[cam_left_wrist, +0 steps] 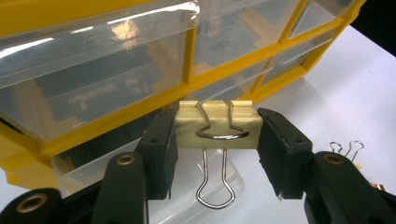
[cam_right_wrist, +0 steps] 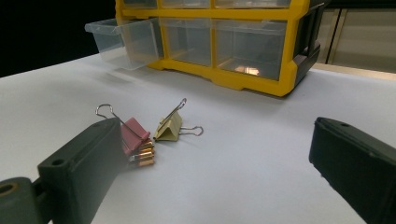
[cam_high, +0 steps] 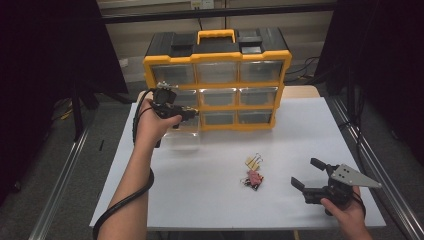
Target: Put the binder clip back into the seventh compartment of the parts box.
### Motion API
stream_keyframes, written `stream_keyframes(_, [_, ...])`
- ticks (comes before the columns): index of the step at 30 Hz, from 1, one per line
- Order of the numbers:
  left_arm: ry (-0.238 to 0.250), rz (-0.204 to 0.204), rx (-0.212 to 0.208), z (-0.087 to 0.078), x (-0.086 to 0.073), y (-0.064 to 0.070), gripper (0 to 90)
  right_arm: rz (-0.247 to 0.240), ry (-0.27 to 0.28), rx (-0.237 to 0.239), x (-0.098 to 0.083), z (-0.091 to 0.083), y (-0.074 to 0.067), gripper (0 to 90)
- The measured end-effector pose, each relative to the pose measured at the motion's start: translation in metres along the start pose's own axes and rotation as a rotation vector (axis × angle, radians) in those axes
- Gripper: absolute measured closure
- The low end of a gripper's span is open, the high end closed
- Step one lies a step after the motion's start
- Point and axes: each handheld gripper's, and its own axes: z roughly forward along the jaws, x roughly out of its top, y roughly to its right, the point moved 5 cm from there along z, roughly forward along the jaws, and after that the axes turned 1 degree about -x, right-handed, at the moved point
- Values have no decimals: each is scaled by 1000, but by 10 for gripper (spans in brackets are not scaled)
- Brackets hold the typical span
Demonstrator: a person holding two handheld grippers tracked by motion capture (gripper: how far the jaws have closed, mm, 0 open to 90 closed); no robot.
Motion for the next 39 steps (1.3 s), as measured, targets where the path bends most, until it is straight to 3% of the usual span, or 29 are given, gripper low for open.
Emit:
stream_keyframes(7, [10,-43,6,3,-3,-9,501,-3,0,-3,0,0,1,26])
stream_keyframes(26, [-29,-35,44,15,-16,-27,500,9,1,-3,-1,0,0,27])
stream_keyframes(29, [-9,-44,50,18,-18,-29,499,5,0,-1,-1,0,0,26])
stream_keyframes(32, [11,-79,45,19,-19,-28,422,-1,-4,2,-1,0,0,26])
stream_keyframes(33, [9,-63,47,18,-19,-29,419,-2,-4,3,-1,0,0,26])
stream_keyframes(36, [16,-63,42,17,-19,-28,386,13,0,0,-1,0,-1,27])
stream_keyframes(37, [39,-73,34,18,-19,-25,379,0,-4,4,-1,-1,0,27])
stream_keyframes(39, [32,-55,24,16,-19,-24,349,1,-3,4,-1,-1,0,26])
